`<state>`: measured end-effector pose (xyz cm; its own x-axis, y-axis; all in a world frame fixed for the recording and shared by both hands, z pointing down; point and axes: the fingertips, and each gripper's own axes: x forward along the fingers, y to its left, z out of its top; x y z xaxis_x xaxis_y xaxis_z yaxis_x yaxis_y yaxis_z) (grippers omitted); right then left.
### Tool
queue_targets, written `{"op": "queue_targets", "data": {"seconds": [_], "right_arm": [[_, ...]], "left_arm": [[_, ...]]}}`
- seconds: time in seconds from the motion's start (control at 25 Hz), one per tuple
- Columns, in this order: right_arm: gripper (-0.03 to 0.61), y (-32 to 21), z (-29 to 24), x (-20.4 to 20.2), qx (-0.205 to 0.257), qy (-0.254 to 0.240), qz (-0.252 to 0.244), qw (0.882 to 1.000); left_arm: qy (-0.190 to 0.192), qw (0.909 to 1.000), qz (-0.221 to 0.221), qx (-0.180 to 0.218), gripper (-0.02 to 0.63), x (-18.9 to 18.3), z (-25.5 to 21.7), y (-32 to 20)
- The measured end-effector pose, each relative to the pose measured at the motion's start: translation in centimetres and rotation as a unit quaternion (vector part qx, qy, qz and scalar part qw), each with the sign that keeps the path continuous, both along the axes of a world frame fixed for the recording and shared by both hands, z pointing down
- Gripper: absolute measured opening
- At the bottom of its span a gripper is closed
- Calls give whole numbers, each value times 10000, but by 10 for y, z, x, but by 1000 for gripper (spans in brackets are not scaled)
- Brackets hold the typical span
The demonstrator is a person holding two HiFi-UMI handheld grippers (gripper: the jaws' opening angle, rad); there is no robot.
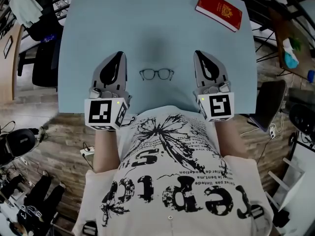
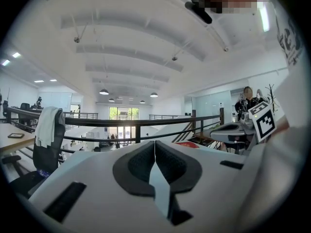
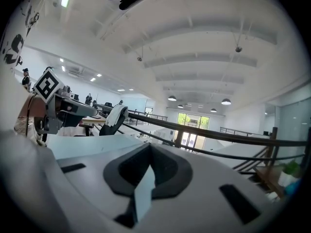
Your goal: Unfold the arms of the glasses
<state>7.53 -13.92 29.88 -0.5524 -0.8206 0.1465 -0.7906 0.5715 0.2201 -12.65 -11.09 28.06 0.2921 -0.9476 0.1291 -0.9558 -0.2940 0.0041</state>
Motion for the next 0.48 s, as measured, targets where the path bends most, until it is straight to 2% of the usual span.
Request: {"op": "queue_targets", "data": {"seconds": [0.48], "right_arm": [[8,1,-4,0,140,3,-126,9998]], "left_arm": [[115,9999,-4,-51,18,9,2,1]]}}
